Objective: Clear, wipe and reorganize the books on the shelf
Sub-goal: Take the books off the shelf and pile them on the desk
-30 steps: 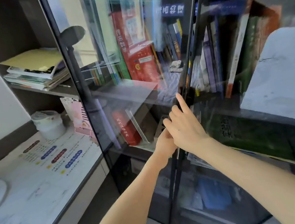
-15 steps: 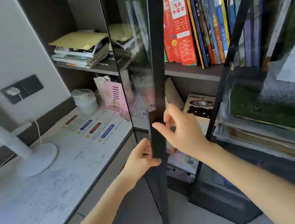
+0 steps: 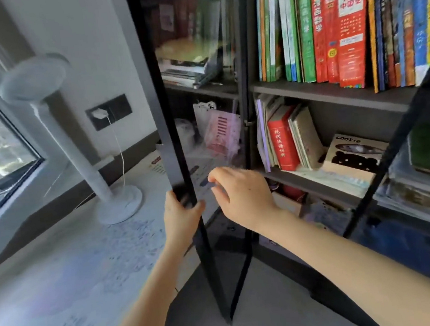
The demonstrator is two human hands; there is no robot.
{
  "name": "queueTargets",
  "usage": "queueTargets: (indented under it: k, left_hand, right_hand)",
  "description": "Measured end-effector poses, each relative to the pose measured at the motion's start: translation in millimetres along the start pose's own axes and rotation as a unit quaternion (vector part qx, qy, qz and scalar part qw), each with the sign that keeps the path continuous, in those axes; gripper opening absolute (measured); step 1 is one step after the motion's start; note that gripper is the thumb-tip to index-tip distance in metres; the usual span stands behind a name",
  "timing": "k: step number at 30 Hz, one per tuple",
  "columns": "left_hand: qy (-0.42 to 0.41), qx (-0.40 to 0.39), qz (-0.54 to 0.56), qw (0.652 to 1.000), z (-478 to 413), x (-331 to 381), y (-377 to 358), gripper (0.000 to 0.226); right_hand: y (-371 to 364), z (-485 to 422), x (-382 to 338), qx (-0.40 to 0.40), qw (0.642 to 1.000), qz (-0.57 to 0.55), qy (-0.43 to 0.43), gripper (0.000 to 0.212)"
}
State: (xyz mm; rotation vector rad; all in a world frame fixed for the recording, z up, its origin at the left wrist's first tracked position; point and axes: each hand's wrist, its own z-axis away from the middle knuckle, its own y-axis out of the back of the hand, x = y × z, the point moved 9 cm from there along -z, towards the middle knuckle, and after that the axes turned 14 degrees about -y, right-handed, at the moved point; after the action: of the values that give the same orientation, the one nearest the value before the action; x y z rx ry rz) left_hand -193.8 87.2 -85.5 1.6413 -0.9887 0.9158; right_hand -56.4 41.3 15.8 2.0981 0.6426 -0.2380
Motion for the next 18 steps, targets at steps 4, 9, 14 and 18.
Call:
queueTargets:
  k: [4,9,14,18]
  left_hand:
    - [0.054,0.028,0.030,0.998,-27.0,-8.4,26.3,0.055]
    - [0.083,0.044,0.029,0.995,-42.6,-20.3,36.9,0.055]
    - [0.141,0.180,0.019,0.973,-17.3,-22.4,47.4,0.053]
    - [0.095,0.208,0.043,0.973,0.3,4.6,10.0,0.032]
  right_hand:
    - [-8.6,5.8,17.1,-0.013,0.999,0.039,-0.006,0.015]
    - [-6.5,4.7,53.8,-0.025,0.996,0.078,-0.048,0.017]
    - [9.9,0.9,111.1,-0.053,0.982,0.167,-0.067,0.013]
    - [29.2,2.6,188.1,-0.075,0.939,0.325,-0.086,0.019]
